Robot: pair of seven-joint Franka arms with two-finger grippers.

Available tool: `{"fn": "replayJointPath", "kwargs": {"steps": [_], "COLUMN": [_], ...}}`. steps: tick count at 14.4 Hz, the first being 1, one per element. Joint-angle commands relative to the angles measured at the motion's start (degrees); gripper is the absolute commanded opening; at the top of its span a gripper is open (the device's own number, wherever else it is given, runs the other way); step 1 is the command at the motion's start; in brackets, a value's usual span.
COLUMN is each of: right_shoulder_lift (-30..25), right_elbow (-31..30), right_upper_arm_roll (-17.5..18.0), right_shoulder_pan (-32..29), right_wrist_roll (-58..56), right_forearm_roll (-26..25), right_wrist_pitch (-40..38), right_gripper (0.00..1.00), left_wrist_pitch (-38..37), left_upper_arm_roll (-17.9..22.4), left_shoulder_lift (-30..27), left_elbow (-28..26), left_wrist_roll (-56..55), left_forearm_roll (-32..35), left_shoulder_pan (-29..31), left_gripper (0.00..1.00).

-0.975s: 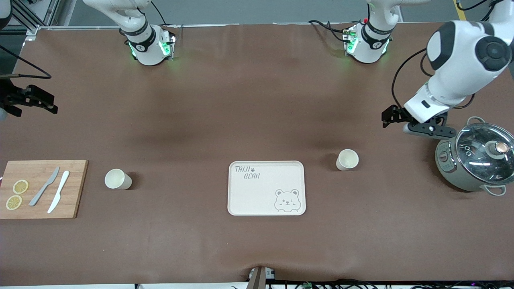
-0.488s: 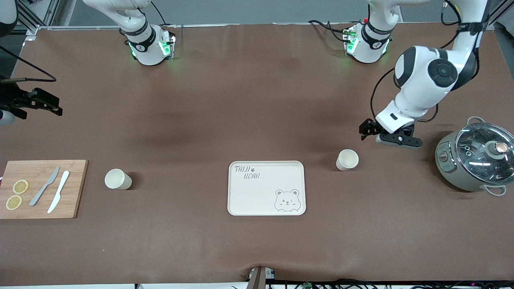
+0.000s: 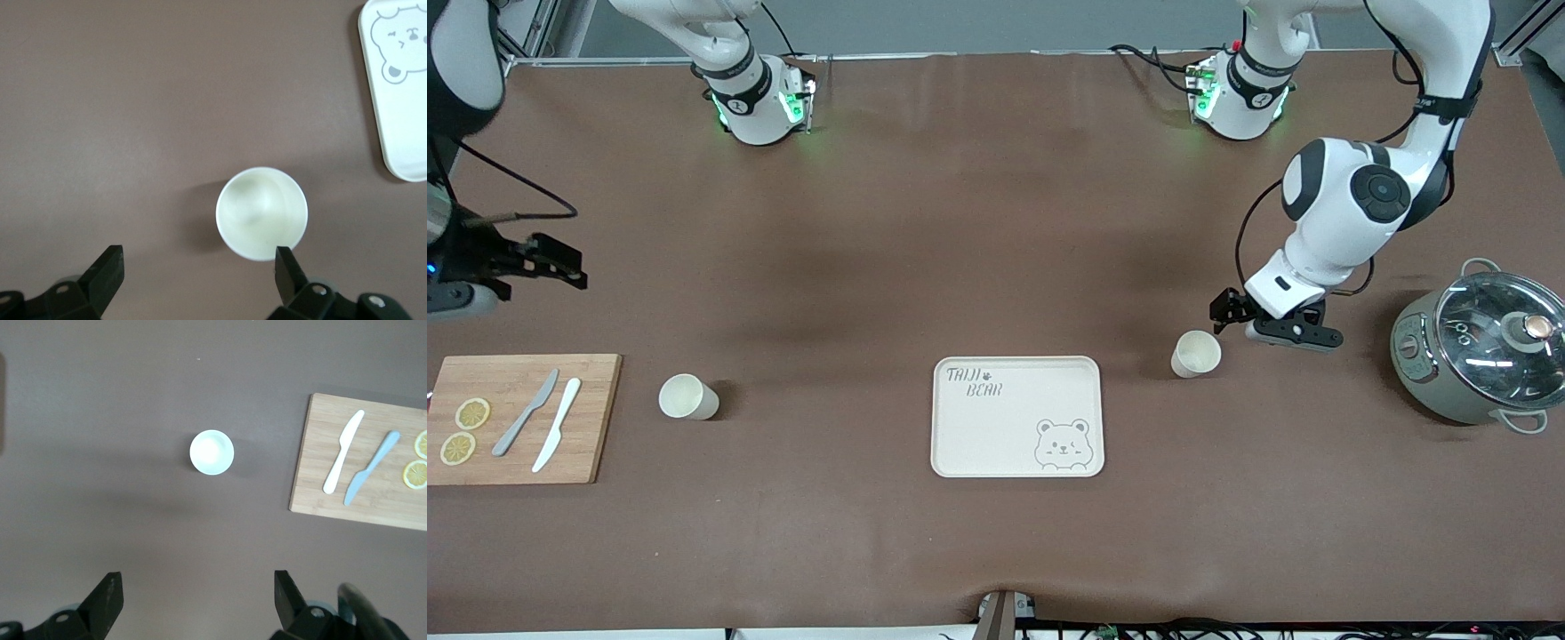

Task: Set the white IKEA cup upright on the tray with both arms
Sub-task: 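Reach the left gripper down to the white cup beside the pot, then grasp the cup with the left gripper while the right gripper reaches the other cup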

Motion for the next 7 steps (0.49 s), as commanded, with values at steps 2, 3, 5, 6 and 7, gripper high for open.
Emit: {"fn": "replayJointPath", "kwargs": {"steps": [2, 3, 5, 6, 7], "right_shoulder_lift": [5.13, 6.88, 9.61, 11.19, 12.77], "right_elbow": [0.46, 0.37, 0.37, 0.37, 0.37], "right_upper_arm_roll": [-0.31, -0.31, -0.40, -0.40, -0.40], "right_shoulder_pan": [-0.23, -0.58, -1.20, -1.38, -1.90], "right_wrist_roll": [-1.99, -2.08, -2.08, -2.08, -2.17], "right_forearm_roll": [-0.54, -0.72, -0.73, -0.64, -0.64], "right_wrist_pitch": [3.34, 4.92, 8.08, 9.41, 10.73], "right_gripper": [1.00, 1.00, 1.00, 1.00, 1.00], "left_wrist_pitch": [5.99, 7.14, 9.78, 10.57, 10.93], "left_upper_arm_roll": [-0.22, -0.22, -0.22, -0.22, -0.22], "left_shoulder_lift": [4.65, 5.79, 7.64, 8.43, 9.05], "left_elbow": [0.60, 0.60, 0.51, 0.51, 0.51], "left_wrist_roll": [0.08, 0.17, 0.26, 0.26, 0.26], "left_forearm_roll": [-0.26, -0.18, 0.00, 0.00, 0.00], "left_shoulder_pan": [0.12, 0.12, 0.12, 0.12, 0.12], "left_gripper": [1.00, 1.00, 1.00, 1.00, 1.00]}}
